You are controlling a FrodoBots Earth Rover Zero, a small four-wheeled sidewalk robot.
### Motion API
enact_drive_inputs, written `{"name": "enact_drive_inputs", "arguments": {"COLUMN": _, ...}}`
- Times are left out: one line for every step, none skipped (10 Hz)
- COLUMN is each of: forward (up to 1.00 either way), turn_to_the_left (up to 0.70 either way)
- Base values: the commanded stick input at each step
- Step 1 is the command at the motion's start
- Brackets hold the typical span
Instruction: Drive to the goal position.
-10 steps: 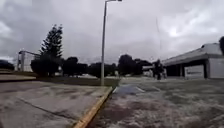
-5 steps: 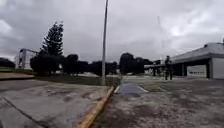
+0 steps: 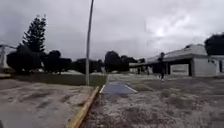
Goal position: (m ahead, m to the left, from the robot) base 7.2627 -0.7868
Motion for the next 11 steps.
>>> {"name": "enact_drive_inputs", "arguments": {"forward": 0.5, "turn_to_the_left": 0.0}}
{"name": "enact_drive_inputs", "arguments": {"forward": 0.5, "turn_to_the_left": 0.0}}
{"name": "enact_drive_inputs", "arguments": {"forward": 0.5, "turn_to_the_left": 0.0}}
{"name": "enact_drive_inputs", "arguments": {"forward": 0.5, "turn_to_the_left": 0.0}}
{"name": "enact_drive_inputs", "arguments": {"forward": 0.5, "turn_to_the_left": 0.0}}
{"name": "enact_drive_inputs", "arguments": {"forward": 0.5, "turn_to_the_left": 0.0}}
{"name": "enact_drive_inputs", "arguments": {"forward": 0.5, "turn_to_the_left": 0.0}}
{"name": "enact_drive_inputs", "arguments": {"forward": 0.5, "turn_to_the_left": 0.0}}
{"name": "enact_drive_inputs", "arguments": {"forward": 0.5, "turn_to_the_left": 0.0}}
{"name": "enact_drive_inputs", "arguments": {"forward": 0.5, "turn_to_the_left": 0.0}}
{"name": "enact_drive_inputs", "arguments": {"forward": 0.5, "turn_to_the_left": 0.0}}
